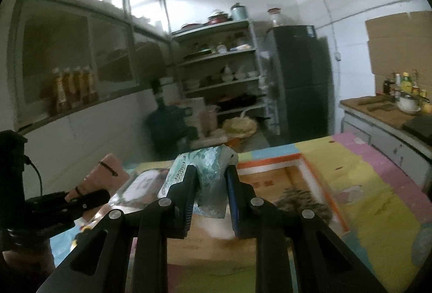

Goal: Organize soft objects
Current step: 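Carry the pink towel and tissue pack with both tools over the box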

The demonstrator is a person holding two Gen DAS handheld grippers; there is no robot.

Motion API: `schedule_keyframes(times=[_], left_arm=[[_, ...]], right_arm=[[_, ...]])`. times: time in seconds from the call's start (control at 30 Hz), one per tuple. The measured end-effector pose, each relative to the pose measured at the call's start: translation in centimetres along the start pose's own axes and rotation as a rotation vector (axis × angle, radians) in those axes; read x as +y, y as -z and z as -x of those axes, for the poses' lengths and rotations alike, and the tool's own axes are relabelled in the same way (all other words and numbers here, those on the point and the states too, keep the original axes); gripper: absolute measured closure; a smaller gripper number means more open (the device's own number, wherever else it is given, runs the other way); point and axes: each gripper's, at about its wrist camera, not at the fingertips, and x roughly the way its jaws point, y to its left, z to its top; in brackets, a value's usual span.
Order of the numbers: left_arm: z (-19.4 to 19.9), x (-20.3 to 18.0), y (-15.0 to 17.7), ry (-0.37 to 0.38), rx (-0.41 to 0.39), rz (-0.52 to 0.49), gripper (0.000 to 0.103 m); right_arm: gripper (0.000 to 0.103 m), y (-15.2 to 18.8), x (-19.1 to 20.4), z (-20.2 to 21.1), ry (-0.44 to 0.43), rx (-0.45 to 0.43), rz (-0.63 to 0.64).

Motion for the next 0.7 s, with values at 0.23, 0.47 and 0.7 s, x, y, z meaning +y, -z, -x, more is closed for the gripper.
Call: schedule_keyframes(times=[0.23, 0.47, 0.7], left_arm=[[-3.7, -1.7, -1.7, 0.057, 0.043, 0.029, 0.084], [-7.7, -2.5, -3.1, 0.079, 0.104, 0.068, 0.084], [-12.2, -1.8, -3.5, 0.094, 0.194, 0.167, 0.084]], right_arm=[[0.080, -1.2, -3.2, -0.8, 0.051, -0.006, -0.016], [0.080, -2.0, -5.7, -3.2, 0.059, 0.032, -0.035], [0.080, -2.1, -7.5, -6.8, 0.067, 0.103, -0.041]])
